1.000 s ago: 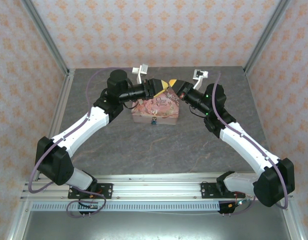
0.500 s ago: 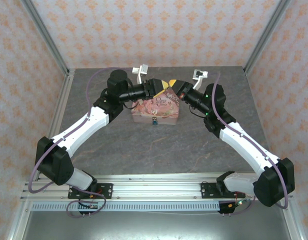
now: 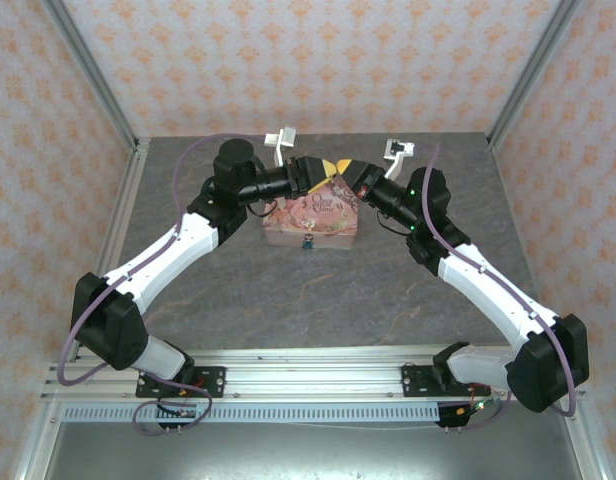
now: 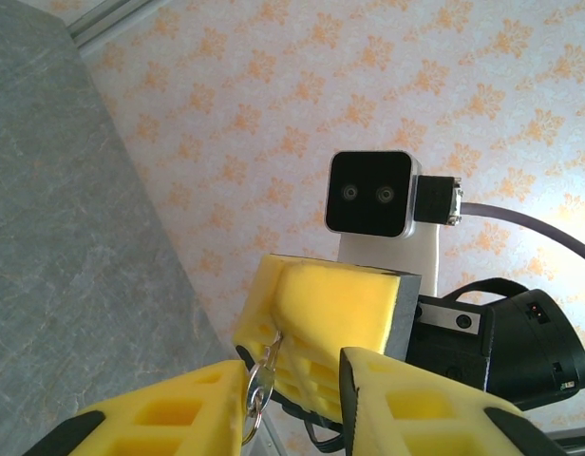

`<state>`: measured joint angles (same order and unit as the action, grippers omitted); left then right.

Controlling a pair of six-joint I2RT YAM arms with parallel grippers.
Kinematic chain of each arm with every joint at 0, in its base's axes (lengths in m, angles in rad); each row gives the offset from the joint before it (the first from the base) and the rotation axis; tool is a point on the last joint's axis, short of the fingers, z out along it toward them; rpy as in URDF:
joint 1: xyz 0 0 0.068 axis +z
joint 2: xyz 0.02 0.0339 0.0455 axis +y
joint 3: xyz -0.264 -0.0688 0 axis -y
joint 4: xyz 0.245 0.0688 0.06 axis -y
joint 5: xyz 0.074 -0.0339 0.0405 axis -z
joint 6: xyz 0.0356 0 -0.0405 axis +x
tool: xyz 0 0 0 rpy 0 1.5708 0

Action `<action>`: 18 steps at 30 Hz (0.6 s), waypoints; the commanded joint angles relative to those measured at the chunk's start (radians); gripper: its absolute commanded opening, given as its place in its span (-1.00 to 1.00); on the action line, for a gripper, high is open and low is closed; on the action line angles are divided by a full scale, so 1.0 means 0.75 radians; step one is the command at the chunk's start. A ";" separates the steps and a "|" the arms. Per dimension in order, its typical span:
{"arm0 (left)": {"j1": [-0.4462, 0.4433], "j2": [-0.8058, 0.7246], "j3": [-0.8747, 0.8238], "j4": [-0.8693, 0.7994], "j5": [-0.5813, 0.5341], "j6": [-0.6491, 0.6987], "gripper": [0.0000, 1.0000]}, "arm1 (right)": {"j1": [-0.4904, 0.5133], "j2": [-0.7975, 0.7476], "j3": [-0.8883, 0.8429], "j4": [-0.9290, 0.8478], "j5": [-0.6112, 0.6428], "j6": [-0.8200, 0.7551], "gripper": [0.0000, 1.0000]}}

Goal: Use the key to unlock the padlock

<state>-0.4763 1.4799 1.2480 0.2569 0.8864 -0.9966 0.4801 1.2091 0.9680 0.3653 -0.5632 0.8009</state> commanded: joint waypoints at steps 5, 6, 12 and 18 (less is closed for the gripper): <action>-0.003 0.012 -0.005 0.068 0.062 0.005 -0.47 | 0.008 0.012 0.000 0.055 0.020 0.000 -1.00; -0.003 0.011 -0.004 0.067 0.062 0.007 -0.49 | 0.008 0.011 0.000 0.055 0.021 0.001 -1.00; -0.003 0.004 -0.005 0.041 0.062 0.027 -0.55 | 0.010 0.012 0.000 0.057 0.026 0.002 -1.00; -0.003 -0.003 0.010 -0.021 0.054 0.071 -0.67 | 0.014 0.012 -0.003 0.057 0.029 0.002 -1.00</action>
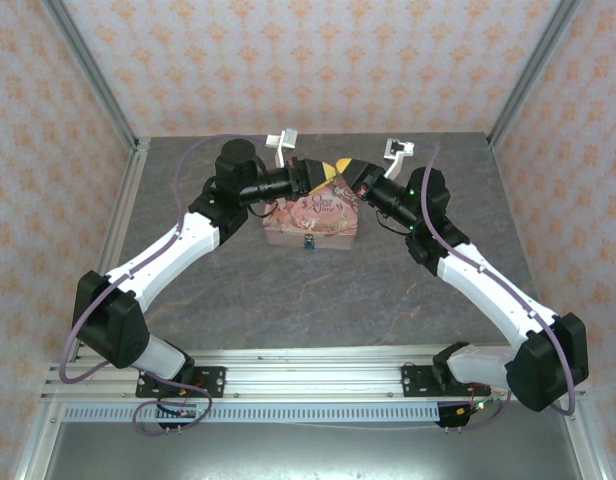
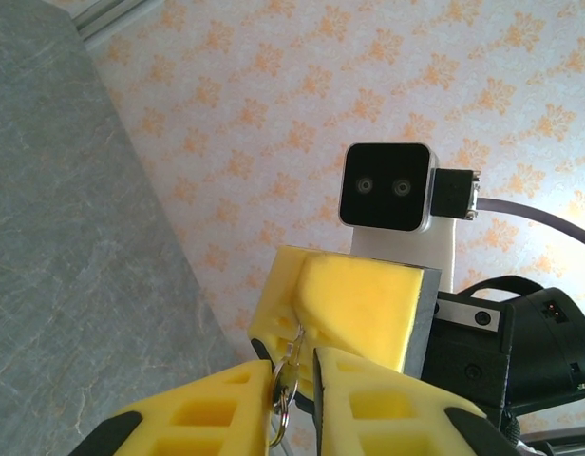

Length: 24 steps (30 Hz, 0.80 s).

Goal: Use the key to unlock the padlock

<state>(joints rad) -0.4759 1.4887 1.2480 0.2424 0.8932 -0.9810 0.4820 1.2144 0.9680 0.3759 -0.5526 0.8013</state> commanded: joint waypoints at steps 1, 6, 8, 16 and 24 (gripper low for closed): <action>-0.003 -0.014 0.009 0.000 0.044 0.051 -0.71 | 0.010 0.004 -0.002 0.043 0.015 0.001 -1.00; -0.004 -0.025 0.000 0.008 0.036 0.052 -0.93 | 0.010 0.000 -0.006 0.043 0.017 0.001 -1.00; -0.003 -0.028 -0.001 0.012 0.040 0.054 -1.00 | 0.010 0.001 -0.010 0.043 0.021 0.001 -1.00; 0.019 -0.065 0.034 -0.212 0.013 0.224 -1.00 | 0.010 -0.035 -0.024 -0.057 0.100 -0.011 -0.39; 0.157 -0.172 0.015 -0.582 -0.042 0.511 -1.00 | 0.010 -0.077 0.021 -0.414 0.207 -0.091 0.22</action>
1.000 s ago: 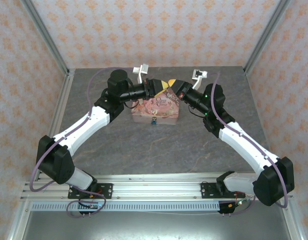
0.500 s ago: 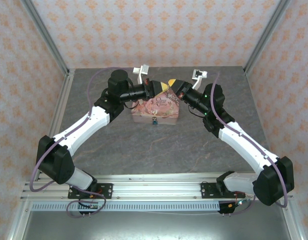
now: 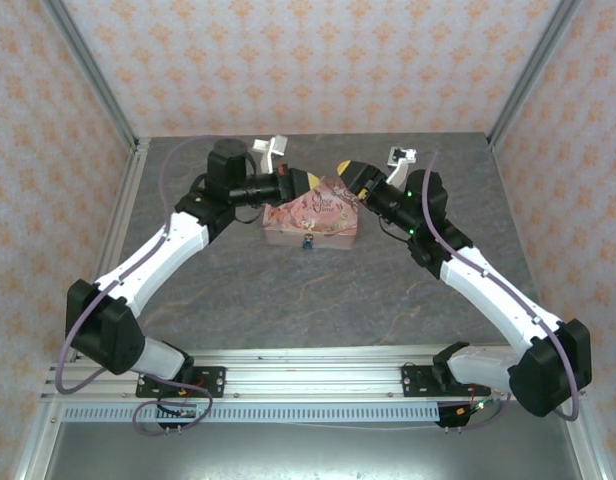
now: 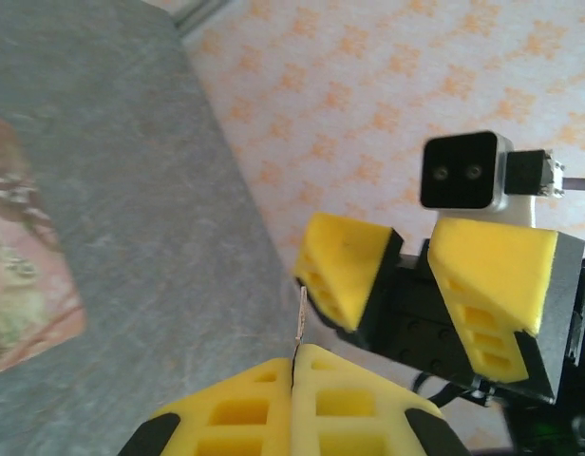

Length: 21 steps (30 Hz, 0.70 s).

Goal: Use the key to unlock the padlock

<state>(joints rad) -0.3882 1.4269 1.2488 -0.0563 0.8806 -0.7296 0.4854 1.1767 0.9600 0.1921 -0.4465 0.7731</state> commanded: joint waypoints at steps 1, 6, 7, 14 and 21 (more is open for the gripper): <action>0.057 -0.108 0.005 -0.238 -0.042 0.222 -1.00 | 0.005 -0.016 0.042 -0.233 0.075 -0.064 0.22; 0.096 -0.208 -0.018 -0.576 -0.253 0.492 -1.00 | 0.072 0.113 0.115 -0.551 0.176 -0.160 0.23; 0.100 -0.232 -0.034 -0.632 -0.318 0.525 -1.00 | 0.110 0.154 0.141 -0.625 0.214 -0.192 0.23; 0.113 -0.392 -0.204 -0.873 -0.698 0.539 -1.00 | 0.393 0.489 0.290 -0.822 0.451 -0.262 0.08; 0.114 -0.520 -0.393 -0.891 -0.704 0.467 -1.00 | 0.474 0.773 0.367 -0.800 0.563 -0.190 0.09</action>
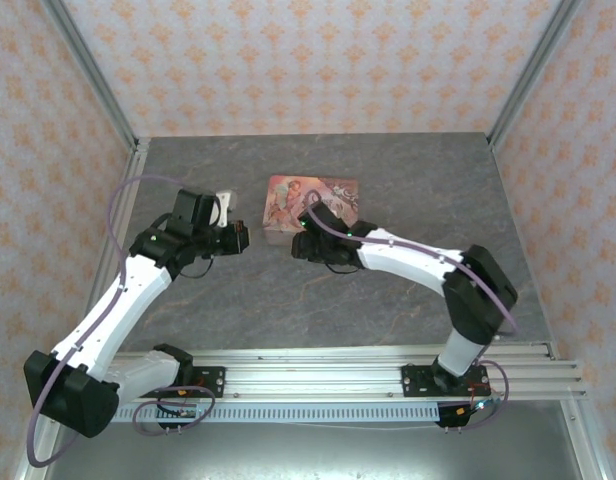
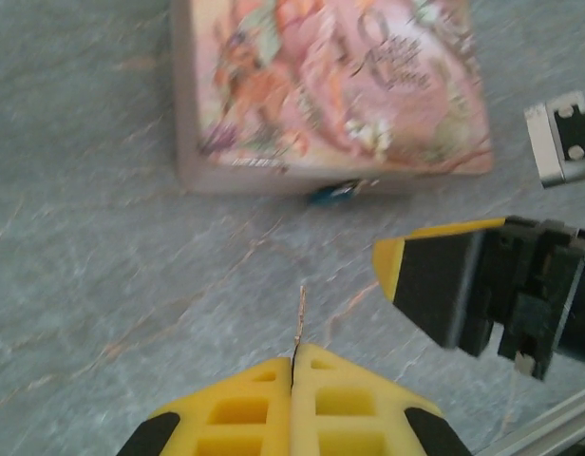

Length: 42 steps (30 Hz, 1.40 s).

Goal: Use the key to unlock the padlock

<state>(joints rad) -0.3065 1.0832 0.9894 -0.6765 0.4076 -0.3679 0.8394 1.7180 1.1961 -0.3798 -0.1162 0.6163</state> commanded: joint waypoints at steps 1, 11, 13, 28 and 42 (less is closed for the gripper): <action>0.005 -0.086 -0.067 -0.065 -0.078 -0.023 -1.00 | 0.004 0.080 0.059 -0.023 0.134 0.023 0.10; 0.005 -0.187 -0.175 -0.096 -0.093 -0.053 -1.00 | 0.001 0.305 0.210 0.006 0.249 -0.064 -0.08; 0.006 -0.192 -0.186 -0.090 -0.091 -0.057 -1.00 | -0.002 0.329 0.231 -0.008 0.274 -0.069 -0.07; 0.006 -0.124 -0.188 0.019 -0.039 -0.037 -1.00 | -0.069 0.402 0.337 -0.027 0.302 -0.172 -0.03; 0.006 -0.101 -0.189 0.071 0.031 0.001 -1.00 | -0.113 0.504 0.419 0.004 0.252 -0.207 -0.42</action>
<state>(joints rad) -0.3065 1.0199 0.8474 -0.6601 0.4000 -0.3908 0.7643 2.0827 1.4750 -0.4004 0.0593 0.4736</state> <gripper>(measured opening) 0.042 0.305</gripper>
